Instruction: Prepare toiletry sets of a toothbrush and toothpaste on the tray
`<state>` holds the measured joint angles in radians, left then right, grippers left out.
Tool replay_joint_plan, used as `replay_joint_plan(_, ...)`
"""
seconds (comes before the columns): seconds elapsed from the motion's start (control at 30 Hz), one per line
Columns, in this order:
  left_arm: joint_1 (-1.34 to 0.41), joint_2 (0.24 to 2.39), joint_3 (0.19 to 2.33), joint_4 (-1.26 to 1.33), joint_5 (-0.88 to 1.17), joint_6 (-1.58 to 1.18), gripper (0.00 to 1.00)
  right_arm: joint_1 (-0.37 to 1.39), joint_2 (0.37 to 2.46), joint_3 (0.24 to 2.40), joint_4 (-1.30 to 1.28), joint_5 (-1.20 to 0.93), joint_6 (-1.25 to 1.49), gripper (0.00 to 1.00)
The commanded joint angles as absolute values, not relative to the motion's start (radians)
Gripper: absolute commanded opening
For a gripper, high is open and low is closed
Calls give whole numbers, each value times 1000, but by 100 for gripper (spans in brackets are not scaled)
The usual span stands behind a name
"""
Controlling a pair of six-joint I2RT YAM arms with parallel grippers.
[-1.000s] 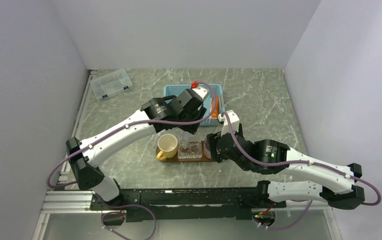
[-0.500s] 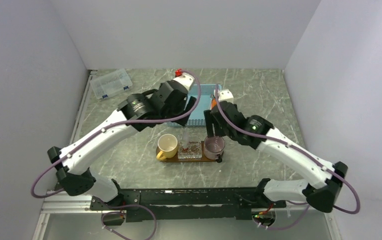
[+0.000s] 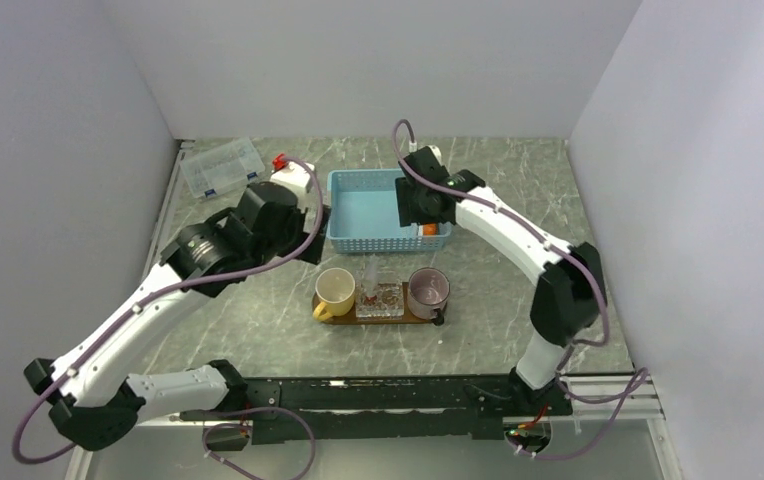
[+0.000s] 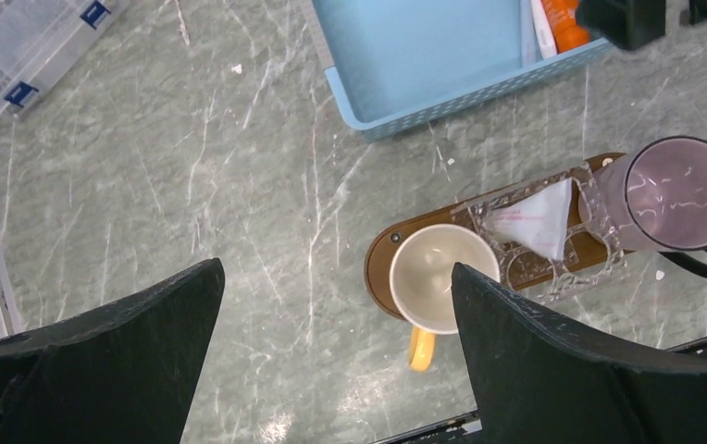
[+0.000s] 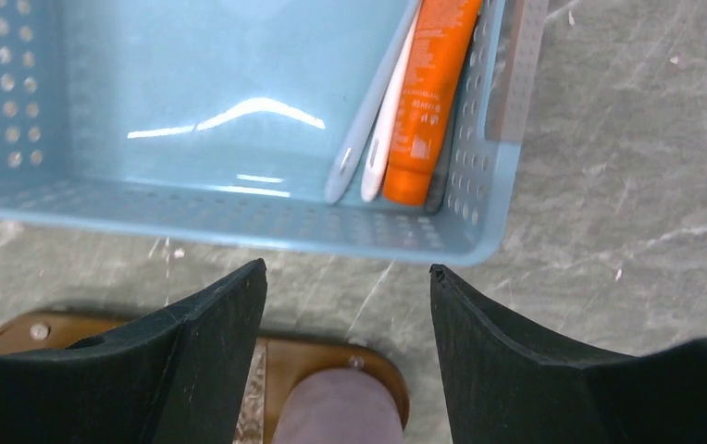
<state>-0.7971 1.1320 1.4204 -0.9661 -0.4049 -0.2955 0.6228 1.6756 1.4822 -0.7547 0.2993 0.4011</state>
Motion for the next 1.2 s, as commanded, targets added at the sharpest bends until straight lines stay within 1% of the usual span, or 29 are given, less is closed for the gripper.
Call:
replay_joint_plan(0.0,-768,1017,1327,-868,-373,-257,99,575,1776,1598,-724,260,374,67)
replay_joint_plan(0.1,-752,948,1248,-834,-372,-243,99,559,1879,1670,-751,256,376,66)
replay_joint_plan(0.23,-736,901,1171,-815,-425,-233,99,538,1970,1722,-757,272,388,66)
replay_joint_plan(0.37,-726,852,1084,-740,-398,-218,99,521,2048,1763,-784,311,401,67)
replay_joint_plan(0.57,-718,811,998,-662,-401,-193,99,515,2124,1802,-811,377,418,70)
replay_joint_plan(0.77,-707,813,943,-630,-360,-201,99,505,2186,1830,-826,405,429,73)
replay_joint_plan(0.87,-698,822,932,-630,-345,-200,99,492,2202,1831,-815,392,432,74)
replay_joint_plan(1.17,-683,828,926,-624,-335,-192,99,439,2235,1818,-763,254,431,76)
